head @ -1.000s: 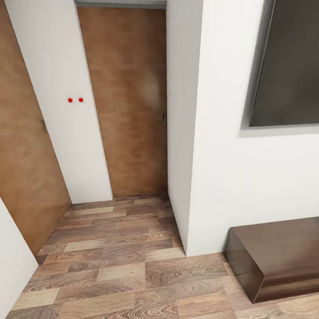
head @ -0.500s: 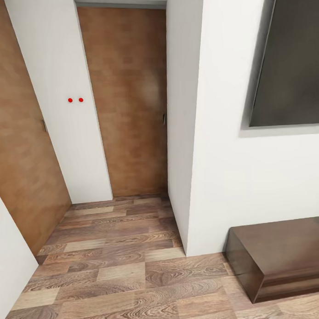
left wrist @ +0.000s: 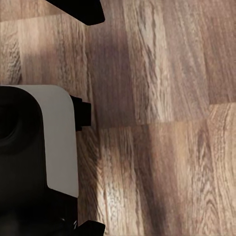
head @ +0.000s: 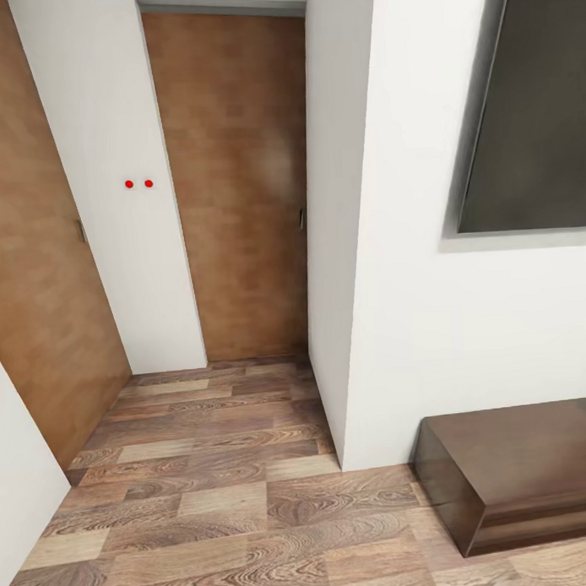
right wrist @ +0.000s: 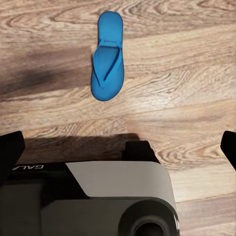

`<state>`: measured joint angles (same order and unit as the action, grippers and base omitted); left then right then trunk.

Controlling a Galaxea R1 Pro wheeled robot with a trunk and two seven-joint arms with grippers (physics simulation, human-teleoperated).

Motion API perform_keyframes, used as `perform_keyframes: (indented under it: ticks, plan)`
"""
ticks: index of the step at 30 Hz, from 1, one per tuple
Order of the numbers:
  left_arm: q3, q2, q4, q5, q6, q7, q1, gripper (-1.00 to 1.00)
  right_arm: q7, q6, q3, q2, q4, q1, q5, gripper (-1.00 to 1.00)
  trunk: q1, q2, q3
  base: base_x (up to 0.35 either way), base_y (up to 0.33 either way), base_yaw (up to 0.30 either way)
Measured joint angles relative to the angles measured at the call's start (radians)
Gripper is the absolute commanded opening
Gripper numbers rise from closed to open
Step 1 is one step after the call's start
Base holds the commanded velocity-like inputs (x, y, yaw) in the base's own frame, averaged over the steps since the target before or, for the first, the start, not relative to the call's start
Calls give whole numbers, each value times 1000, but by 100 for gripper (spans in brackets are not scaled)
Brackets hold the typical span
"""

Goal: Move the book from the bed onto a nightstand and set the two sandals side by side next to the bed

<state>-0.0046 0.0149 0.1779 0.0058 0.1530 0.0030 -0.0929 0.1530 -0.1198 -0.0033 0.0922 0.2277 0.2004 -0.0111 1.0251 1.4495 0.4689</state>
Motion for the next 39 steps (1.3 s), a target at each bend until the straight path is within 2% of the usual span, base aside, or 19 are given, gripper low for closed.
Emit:
perform_keyframes:
  ticks: [21,26,28,31,34,39]
  plan:
    - [2,-1,3,0,2,0,0,100,-1,2,0,-1,-3,0,0,100,0,0,0,0,0,0]
    - [2,-1,52,0,1,-5,1,100,-2,4,0,-1,-3,0,0,100,0,0,0,0,0,0]
    - [2,-1,86,0,-3,-7,2,100,-2,4,0,0,-2,0,0,100,0,0,0,0,0,0]
    - [1,-1,200,-4,-66,-7,2,100,-2,5,0,-1,-2,0,0,100,0,0,0,0,0,0]
    - [1,1,342,-4,-182,-8,1,100,-3,5,0,-1,-2,0,0,100,0,0,0,0,0,0]
    - [2,1,641,-6,-374,-8,2,100,-3,5,1,-1,-2,0,0,100,0,0,0,0,0,0]
